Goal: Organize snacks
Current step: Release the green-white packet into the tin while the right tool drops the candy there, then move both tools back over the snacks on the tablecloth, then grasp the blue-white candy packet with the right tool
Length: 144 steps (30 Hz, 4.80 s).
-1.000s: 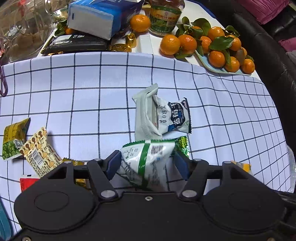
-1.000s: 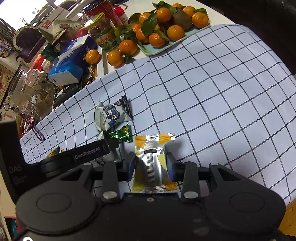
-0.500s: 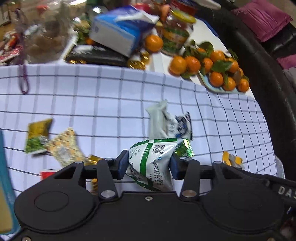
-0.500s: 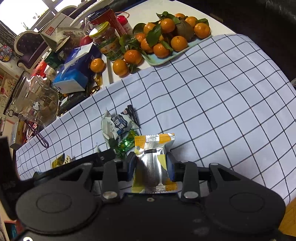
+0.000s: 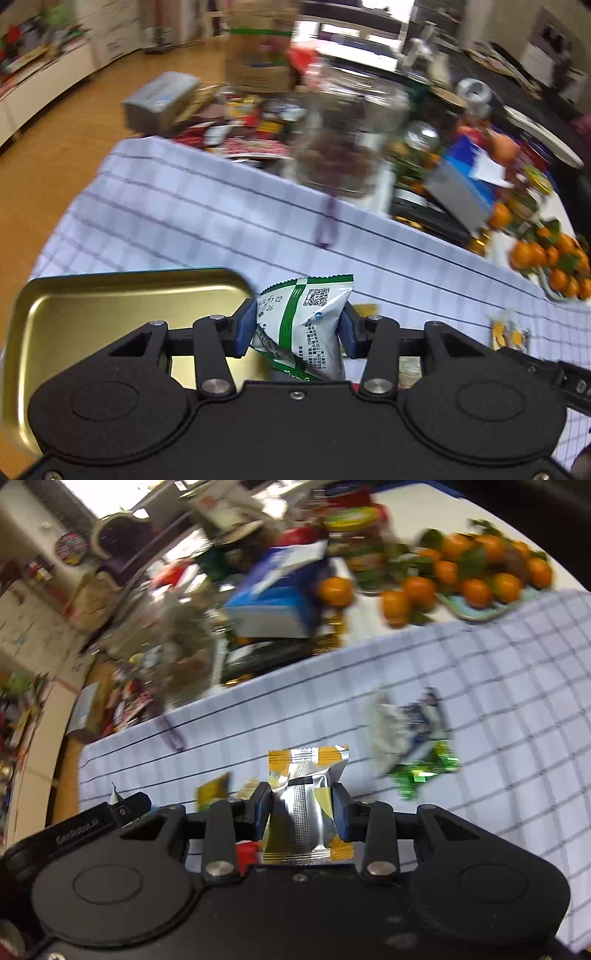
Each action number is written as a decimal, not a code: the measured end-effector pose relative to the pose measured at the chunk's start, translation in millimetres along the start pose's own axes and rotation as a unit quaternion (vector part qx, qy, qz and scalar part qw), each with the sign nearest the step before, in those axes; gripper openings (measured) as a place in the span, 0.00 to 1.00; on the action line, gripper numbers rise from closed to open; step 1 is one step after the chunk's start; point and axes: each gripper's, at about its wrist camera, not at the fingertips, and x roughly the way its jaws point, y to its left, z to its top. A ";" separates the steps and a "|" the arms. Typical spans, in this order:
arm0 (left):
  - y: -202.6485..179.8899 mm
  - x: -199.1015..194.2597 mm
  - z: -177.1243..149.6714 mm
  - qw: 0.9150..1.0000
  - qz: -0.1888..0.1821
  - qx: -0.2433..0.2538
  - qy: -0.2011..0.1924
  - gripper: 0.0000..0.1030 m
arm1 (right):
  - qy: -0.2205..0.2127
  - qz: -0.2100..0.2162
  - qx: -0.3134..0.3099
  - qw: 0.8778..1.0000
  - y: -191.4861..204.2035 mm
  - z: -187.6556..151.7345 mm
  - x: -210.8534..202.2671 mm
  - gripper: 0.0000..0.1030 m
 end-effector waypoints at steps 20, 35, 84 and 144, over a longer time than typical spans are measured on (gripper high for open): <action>149.6 -12.1 -23.3 0.989 0.118 -0.093 0.018 0.52 | 0.038 0.170 -0.219 0.960 159.8 -86.9 36.0 0.36; 152.0 -26.9 -19.2 0.988 0.118 -0.102 -0.011 0.52 | 0.052 0.188 -0.246 0.950 169.0 -101.1 41.5 0.39; -80.2 10.2 -24.4 0.996 -0.029 0.067 0.045 0.52 | -0.012 -0.025 -0.016 0.999 -52.5 -2.5 5.5 0.39; -103.7 47.1 -18.1 0.987 -0.080 0.083 0.113 0.52 | 0.018 -0.138 0.142 0.980 -131.4 24.8 48.6 0.39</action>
